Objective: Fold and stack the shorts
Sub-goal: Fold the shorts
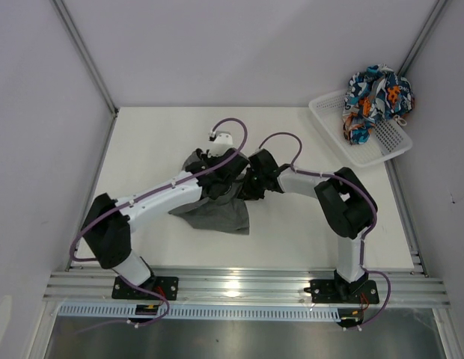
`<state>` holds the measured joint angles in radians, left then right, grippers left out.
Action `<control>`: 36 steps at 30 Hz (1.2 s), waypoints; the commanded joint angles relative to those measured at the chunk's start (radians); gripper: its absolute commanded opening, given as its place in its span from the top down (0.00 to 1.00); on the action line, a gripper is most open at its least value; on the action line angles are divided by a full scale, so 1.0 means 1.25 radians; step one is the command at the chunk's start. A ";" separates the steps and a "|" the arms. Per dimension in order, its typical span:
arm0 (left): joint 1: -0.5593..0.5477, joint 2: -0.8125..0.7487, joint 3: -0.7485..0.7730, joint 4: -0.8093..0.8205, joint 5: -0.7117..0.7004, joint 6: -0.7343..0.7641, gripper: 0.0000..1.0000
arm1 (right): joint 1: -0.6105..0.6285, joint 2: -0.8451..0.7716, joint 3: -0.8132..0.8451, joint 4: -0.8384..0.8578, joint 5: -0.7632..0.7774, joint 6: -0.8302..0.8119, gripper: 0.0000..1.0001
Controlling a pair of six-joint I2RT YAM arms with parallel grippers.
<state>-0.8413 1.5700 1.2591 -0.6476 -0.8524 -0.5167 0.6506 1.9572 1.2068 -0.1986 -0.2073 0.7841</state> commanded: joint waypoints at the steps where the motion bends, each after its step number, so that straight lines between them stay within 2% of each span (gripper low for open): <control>1: -0.037 0.054 0.079 -0.022 -0.086 -0.016 0.97 | 0.007 0.000 0.021 -0.045 0.003 -0.027 0.81; 6: -0.068 0.142 0.157 -0.082 -0.127 -0.031 0.97 | -0.003 -0.046 0.013 -0.112 0.101 -0.066 0.76; 14: -0.083 0.184 0.157 -0.070 -0.113 -0.041 0.97 | -0.022 -0.082 -0.020 -0.149 0.173 -0.111 0.70; 18: -0.082 0.187 0.148 -0.059 -0.103 -0.044 0.97 | -0.043 -0.088 -0.052 -0.131 0.178 -0.109 0.53; 25: -0.090 0.152 0.102 0.001 -0.100 -0.021 0.98 | -0.111 -0.138 -0.136 -0.043 0.074 -0.100 0.56; 29: -0.111 0.145 0.102 0.006 -0.171 0.007 0.98 | -0.151 -0.137 -0.153 0.005 -0.013 -0.096 0.63; 33: -0.139 0.137 0.116 0.018 -0.241 0.073 0.99 | -0.163 -0.139 -0.153 0.009 -0.026 -0.095 0.65; 36: -0.160 0.170 0.158 -0.030 -0.286 0.062 0.98 | -0.172 -0.145 -0.154 0.005 -0.027 -0.098 0.65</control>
<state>-1.0065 1.8046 1.3911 -0.6758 -1.0828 -0.4728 0.4454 1.7966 1.0218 -0.2070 -0.2157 0.6765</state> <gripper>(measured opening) 0.067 0.353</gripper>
